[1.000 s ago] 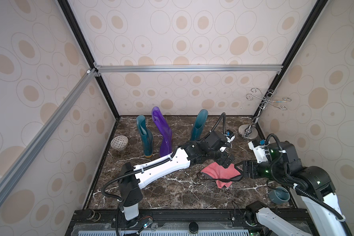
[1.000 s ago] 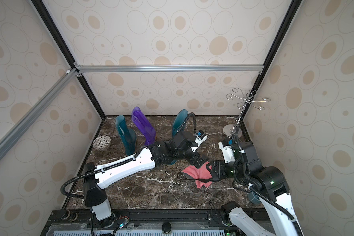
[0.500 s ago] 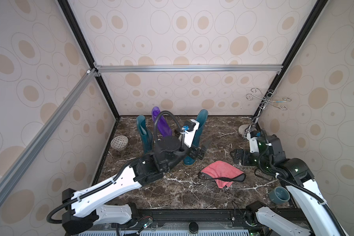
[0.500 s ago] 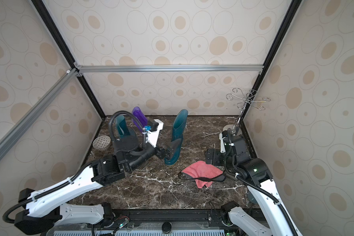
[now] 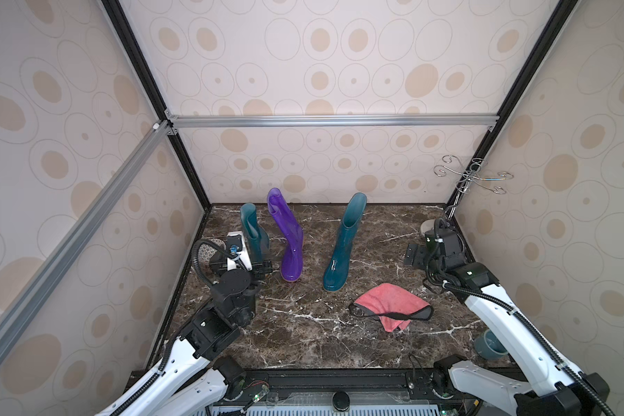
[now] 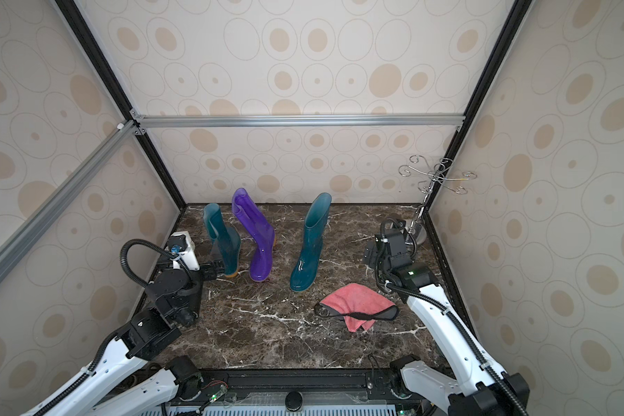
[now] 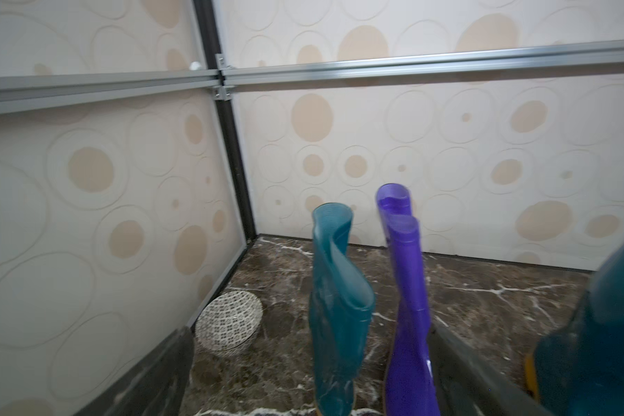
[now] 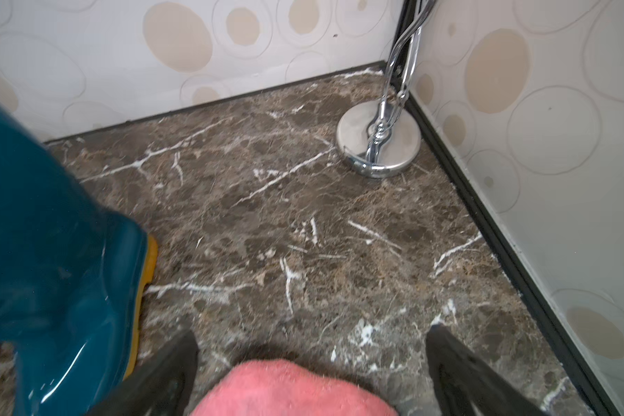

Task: Wipe the rubber boots with a cloth
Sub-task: Reset both arms

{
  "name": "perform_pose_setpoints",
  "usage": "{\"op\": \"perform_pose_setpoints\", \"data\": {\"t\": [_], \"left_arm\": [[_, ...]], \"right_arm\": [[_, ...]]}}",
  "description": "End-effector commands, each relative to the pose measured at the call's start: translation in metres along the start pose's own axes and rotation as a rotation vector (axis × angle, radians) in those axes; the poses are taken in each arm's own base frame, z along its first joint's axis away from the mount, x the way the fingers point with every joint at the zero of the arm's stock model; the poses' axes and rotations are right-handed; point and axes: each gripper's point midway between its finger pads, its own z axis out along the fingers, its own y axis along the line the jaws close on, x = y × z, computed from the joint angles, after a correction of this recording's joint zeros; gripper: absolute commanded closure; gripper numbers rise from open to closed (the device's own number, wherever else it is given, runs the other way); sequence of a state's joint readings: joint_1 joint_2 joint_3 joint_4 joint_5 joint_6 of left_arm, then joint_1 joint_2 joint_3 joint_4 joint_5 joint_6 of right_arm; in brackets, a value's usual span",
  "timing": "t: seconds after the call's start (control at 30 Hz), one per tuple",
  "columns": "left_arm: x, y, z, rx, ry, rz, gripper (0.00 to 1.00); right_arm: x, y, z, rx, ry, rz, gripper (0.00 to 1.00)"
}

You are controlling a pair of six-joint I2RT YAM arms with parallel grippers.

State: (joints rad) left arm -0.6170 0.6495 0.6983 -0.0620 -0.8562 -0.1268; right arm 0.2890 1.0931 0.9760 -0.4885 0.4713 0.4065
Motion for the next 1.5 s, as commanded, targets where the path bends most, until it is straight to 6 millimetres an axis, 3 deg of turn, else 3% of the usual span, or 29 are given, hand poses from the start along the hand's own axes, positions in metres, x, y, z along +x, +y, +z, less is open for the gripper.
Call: {"op": "perform_pose_setpoints", "data": {"t": [0.0, 0.17, 0.3, 0.57, 0.7, 0.93, 1.1, 1.2, 1.47], "left_arm": [[0.022, 0.029, 0.013, -0.132, 0.033, 0.011, 0.00], [0.070, 0.066, 0.025, -0.265, 0.054, -0.044, 0.00], [0.089, 0.071, 0.031, -0.292, 0.049, -0.027, 0.00], [0.124, 0.094, 0.044, -0.389, 0.105, 0.005, 0.00], [0.130, 0.102, 0.050, -0.433, 0.099, 0.001, 0.00], [0.134, 0.113, 0.059, -0.467, 0.000, -0.064, 0.00], [0.141, 0.102, 0.073, -0.378, -0.038, -0.062, 0.00], [0.144, 0.085, 0.085, -0.284, -0.036, -0.076, 0.00], [0.166, 0.053, 0.110, -0.113, -0.008, -0.063, 0.00]], "right_arm": [[-0.021, -0.018, 0.015, 0.080, -0.150, 0.040, 0.00], [-0.009, -0.017, 0.041, 0.096, -0.159, -0.024, 0.00], [0.007, -0.028, 0.062, 0.147, -0.179, -0.020, 0.00], [0.027, -0.022, 0.086, 0.102, -0.227, -0.088, 0.00], [0.037, -0.018, 0.098, 0.099, -0.224, -0.158, 0.00], [0.035, -0.012, 0.103, 0.071, -0.286, -0.228, 0.00], [0.049, -0.019, 0.114, 0.048, -0.247, -0.200, 0.00], [0.058, -0.026, 0.118, 0.045, -0.274, -0.159, 0.00], [0.075, -0.018, 0.137, -0.018, -0.285, -0.174, 0.00]]}}
